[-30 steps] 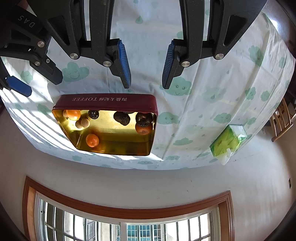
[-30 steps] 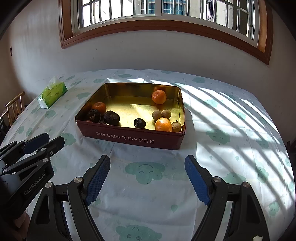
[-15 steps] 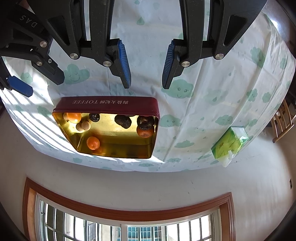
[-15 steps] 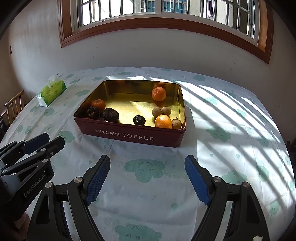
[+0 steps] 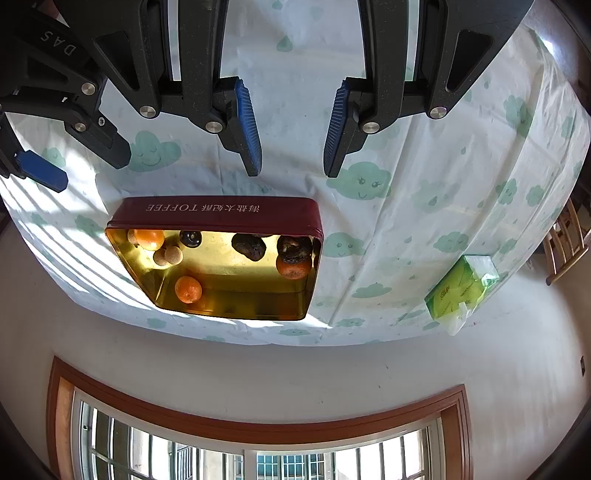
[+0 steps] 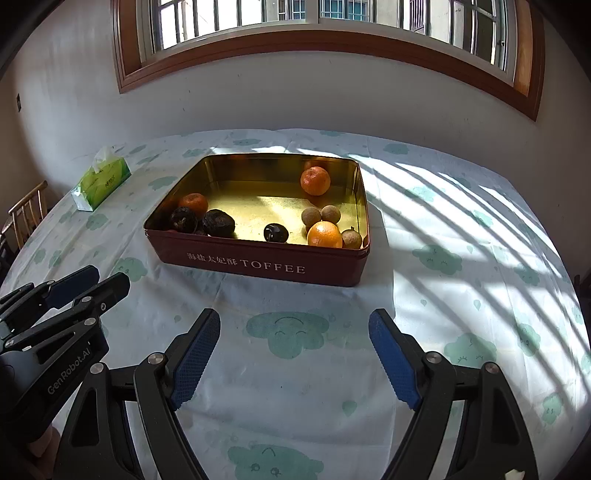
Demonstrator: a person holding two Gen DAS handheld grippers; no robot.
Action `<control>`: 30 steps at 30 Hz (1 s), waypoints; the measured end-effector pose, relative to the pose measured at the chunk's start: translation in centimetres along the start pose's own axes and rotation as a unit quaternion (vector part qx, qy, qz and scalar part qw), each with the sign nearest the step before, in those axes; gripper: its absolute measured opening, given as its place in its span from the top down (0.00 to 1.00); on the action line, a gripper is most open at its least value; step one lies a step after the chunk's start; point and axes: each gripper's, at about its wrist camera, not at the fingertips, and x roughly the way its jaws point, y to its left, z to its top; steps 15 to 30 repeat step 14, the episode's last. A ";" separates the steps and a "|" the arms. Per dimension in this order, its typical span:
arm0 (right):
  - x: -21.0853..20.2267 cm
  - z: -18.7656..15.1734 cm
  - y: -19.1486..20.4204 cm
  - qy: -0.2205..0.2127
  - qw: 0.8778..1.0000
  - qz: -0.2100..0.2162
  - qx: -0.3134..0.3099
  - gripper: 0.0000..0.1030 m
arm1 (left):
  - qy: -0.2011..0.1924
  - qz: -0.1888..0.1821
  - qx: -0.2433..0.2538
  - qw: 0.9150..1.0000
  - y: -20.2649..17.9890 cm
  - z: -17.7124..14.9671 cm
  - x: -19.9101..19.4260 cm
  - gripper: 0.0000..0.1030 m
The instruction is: Organize fruits
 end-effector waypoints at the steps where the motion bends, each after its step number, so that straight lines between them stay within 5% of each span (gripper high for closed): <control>1: 0.0 0.0 0.0 0.000 1.000 0.001 0.000 0.22 | 0.000 -0.002 0.000 1.000 0.0 0.0 0.0 0.65; 30: 0.1 -0.2 -0.1 0.003 1.000 0.000 0.003 0.22 | 0.003 -0.012 -0.002 1.000 0.2 -0.1 0.1 0.64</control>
